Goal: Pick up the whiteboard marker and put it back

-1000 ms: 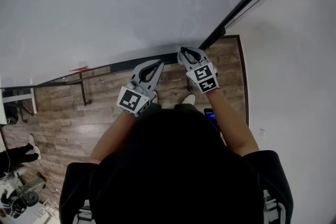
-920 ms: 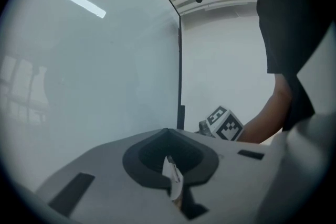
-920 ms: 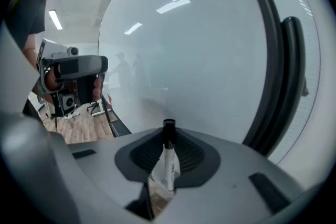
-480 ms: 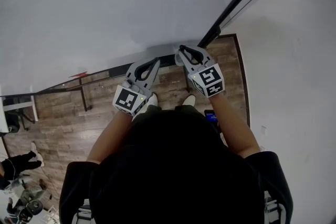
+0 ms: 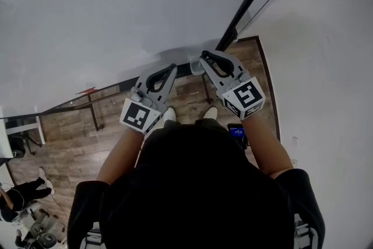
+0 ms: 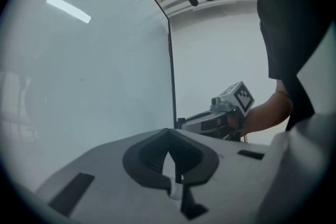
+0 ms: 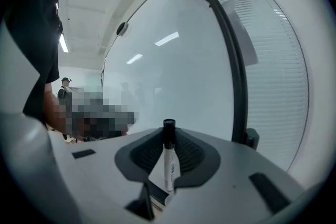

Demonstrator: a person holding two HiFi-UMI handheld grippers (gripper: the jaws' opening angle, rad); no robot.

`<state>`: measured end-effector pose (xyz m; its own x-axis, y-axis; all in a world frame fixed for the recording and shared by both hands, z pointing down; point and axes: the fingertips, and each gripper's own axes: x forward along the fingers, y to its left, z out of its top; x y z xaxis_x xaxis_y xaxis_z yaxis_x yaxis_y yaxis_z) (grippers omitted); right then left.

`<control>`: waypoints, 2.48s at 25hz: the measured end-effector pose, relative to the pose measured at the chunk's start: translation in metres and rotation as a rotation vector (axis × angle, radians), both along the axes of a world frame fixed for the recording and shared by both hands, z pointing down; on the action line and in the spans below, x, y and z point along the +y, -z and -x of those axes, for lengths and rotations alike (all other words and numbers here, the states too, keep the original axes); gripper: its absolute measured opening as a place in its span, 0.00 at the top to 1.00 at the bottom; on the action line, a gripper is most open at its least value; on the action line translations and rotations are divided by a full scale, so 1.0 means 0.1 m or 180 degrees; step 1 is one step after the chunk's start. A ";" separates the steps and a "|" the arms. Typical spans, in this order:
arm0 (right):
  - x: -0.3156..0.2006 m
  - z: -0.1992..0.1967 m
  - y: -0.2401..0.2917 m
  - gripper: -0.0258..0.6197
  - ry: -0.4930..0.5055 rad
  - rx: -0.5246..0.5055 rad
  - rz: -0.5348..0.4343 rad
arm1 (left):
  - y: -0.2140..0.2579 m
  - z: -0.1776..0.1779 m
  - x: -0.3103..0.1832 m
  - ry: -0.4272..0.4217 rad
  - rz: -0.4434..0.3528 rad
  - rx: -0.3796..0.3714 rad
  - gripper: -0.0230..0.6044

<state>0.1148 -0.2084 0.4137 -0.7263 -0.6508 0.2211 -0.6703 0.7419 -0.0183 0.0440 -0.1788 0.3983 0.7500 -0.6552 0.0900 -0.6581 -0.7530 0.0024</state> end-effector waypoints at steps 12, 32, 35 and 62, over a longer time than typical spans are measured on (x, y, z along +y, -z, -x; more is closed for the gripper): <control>0.38 -0.32 0.21 0.86 -0.0088 -0.0233 -0.0079 | 0.14 -0.22 0.20 -0.0290 -0.0108 0.0174 0.96; 0.79 -0.40 0.08 0.86 0.0005 -0.0205 0.0000 | -0.02 -0.28 0.43 -0.0384 -0.0082 0.0124 0.96; 0.78 -0.40 0.06 0.86 -0.0013 -0.0219 0.0045 | -0.01 -0.26 0.41 -0.0353 -0.0076 0.0151 0.96; 0.62 -0.40 0.12 0.86 -0.0095 -0.0318 0.0025 | -0.09 -0.21 0.31 -0.0279 -0.0081 0.0133 0.96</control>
